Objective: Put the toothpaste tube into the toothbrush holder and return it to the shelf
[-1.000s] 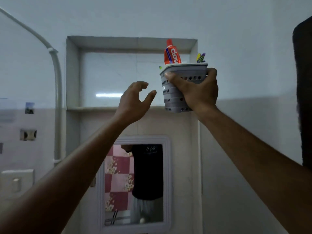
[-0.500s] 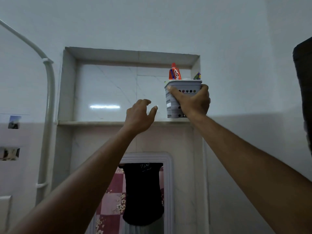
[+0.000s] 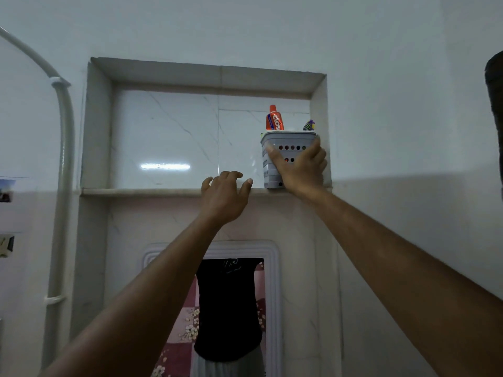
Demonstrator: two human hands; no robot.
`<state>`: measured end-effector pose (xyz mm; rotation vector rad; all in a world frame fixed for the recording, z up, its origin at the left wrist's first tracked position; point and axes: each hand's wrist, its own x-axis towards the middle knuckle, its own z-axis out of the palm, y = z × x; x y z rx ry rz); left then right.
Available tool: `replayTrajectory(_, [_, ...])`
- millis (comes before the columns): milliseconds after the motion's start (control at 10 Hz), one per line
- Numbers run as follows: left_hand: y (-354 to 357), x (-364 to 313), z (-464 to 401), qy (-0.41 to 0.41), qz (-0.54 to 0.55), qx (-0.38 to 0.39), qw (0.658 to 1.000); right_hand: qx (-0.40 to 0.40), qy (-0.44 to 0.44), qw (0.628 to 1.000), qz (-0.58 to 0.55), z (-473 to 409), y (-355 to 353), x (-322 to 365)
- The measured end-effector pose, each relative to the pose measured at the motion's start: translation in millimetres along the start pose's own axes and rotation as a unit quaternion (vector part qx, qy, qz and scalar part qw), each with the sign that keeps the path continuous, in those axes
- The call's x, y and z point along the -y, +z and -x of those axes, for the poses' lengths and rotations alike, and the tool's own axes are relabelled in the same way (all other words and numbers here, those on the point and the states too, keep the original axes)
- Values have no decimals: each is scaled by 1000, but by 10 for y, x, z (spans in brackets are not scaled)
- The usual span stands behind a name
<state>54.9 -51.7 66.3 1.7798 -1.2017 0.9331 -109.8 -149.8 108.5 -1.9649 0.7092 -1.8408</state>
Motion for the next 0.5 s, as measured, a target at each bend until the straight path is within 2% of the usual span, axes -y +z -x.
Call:
replayTrajectory(100, [16, -4, 12, 7, -10, -6, 1000, 51, -18, 993, 110, 130, 53, -154])
replayTrajectory(300, [8, 17, 9, 15, -13, 9, 1000, 93, -18, 967, 234, 247, 87, -391])
replayTrajectory(400, [22, 41, 25, 24, -3, 3, 1000, 96, -19, 968, 231, 245, 83, -425])
replayTrajectory(500, [-4, 53, 51, 16, 39, -14, 999, 11, -44, 983, 179, 280, 93, -478])
